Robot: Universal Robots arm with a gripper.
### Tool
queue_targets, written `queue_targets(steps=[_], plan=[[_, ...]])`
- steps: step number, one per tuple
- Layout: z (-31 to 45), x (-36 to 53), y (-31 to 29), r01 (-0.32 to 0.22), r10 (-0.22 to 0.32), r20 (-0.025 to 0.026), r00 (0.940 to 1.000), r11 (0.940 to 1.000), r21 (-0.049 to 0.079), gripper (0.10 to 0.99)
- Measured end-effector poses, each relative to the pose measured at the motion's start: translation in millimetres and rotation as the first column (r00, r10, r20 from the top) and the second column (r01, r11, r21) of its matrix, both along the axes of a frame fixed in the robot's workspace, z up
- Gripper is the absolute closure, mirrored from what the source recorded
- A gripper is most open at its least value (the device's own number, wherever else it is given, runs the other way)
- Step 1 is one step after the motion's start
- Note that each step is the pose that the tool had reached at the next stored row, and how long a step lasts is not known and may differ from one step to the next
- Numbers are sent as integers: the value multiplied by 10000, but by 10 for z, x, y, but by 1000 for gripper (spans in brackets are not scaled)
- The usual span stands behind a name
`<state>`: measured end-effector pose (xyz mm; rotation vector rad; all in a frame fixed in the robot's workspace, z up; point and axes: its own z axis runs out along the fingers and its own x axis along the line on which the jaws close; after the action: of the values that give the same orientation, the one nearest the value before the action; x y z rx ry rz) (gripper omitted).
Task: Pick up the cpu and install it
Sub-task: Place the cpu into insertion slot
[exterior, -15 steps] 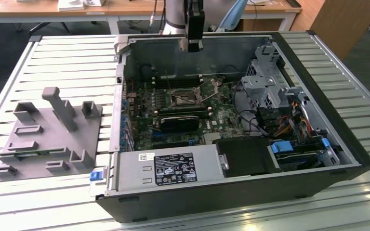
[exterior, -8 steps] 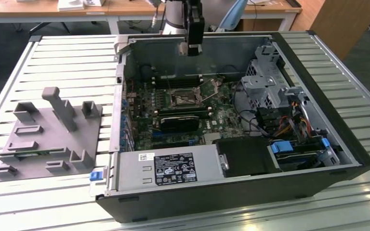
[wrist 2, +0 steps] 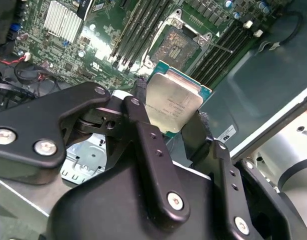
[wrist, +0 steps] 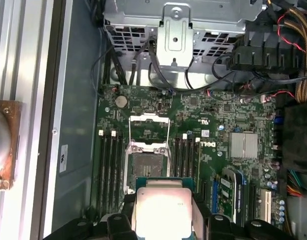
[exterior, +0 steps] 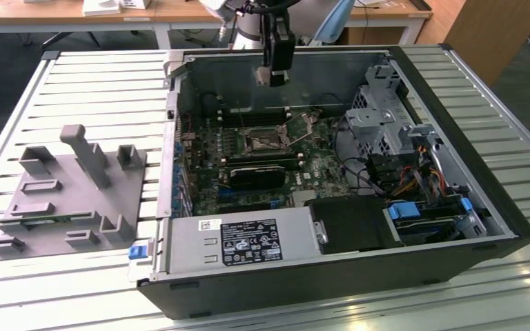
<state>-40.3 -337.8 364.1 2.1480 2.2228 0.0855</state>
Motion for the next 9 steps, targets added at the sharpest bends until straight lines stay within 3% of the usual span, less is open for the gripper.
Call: queue_targets(steps=[9], plan=[[-81, 0, 0, -125, 125, 0, 9999, 9999, 0, 557]])
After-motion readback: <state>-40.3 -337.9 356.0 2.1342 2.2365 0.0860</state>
